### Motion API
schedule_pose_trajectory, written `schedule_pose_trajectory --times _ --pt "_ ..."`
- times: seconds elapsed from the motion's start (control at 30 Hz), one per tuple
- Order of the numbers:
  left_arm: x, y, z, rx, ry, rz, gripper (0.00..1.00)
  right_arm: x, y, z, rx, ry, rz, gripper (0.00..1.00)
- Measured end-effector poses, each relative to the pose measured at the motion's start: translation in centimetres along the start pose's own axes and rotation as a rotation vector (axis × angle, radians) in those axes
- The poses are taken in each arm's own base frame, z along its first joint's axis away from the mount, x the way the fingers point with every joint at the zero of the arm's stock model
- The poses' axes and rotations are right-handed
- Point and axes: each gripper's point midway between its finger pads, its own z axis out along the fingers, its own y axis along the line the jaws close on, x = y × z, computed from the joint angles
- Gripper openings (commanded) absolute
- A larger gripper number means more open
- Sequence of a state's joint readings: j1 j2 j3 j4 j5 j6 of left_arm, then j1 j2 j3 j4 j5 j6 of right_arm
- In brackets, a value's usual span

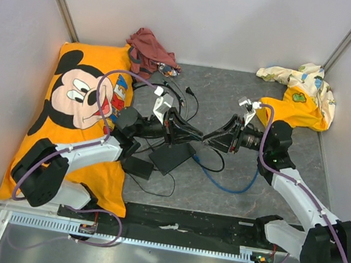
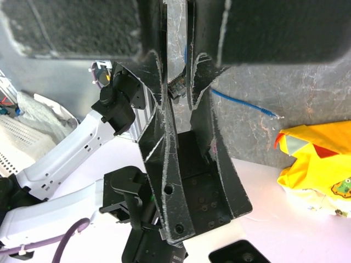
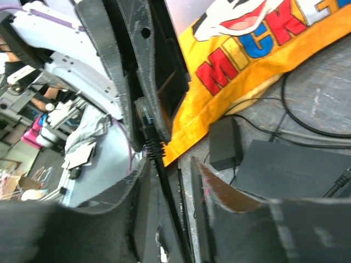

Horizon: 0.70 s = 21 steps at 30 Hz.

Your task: Insert the plug into the switch port

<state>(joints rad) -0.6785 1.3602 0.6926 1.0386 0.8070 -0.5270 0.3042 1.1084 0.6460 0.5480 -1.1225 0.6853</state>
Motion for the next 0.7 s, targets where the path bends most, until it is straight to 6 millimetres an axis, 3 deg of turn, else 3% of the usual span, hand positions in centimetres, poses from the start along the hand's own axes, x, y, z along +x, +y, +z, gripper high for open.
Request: schedule_pose_trajectory --times 0.13,0.23,0.3,0.43,0.47,0.6,0.7 --pt "-0.2 -0.2 0.0 0.012 -0.006 0.025 0.02 -0.1 0.6 0.2 -0.031 0.002 -0.008 0.25" --pt "-0.3 -0.2 0.0 0.016 -0.008 0.038 0.02 -0.3 1.2 0.2 -0.055 0.004 -0.014 0.0" --pt "-0.4 -0.3 0.1 0.021 -0.014 0.048 0.06 -0.4 1.4 0.2 -0.066 0.004 -0.022 0.0" --pt "-0.5 -0.1 0.0 0.015 -0.015 0.065 0.32 -0.4 1.3 0.2 -0.062 0.012 -0.042 0.0" --pt "-0.5 0.2 0.0 -0.005 -0.016 0.066 0.42 -0.7 1.1 0.2 -0.053 0.019 -0.06 0.0" --pt "-1.8 1.1 -0.4 -0.11 -0.038 0.103 0.62 -3.9 0.1 0.6 0.072 0.022 -0.176 0.0" --pt "-3.8 1.3 -1.2 -0.2 -0.07 0.135 0.71 -8.9 -0.8 0.0 0.26 -0.027 -0.371 0.0"
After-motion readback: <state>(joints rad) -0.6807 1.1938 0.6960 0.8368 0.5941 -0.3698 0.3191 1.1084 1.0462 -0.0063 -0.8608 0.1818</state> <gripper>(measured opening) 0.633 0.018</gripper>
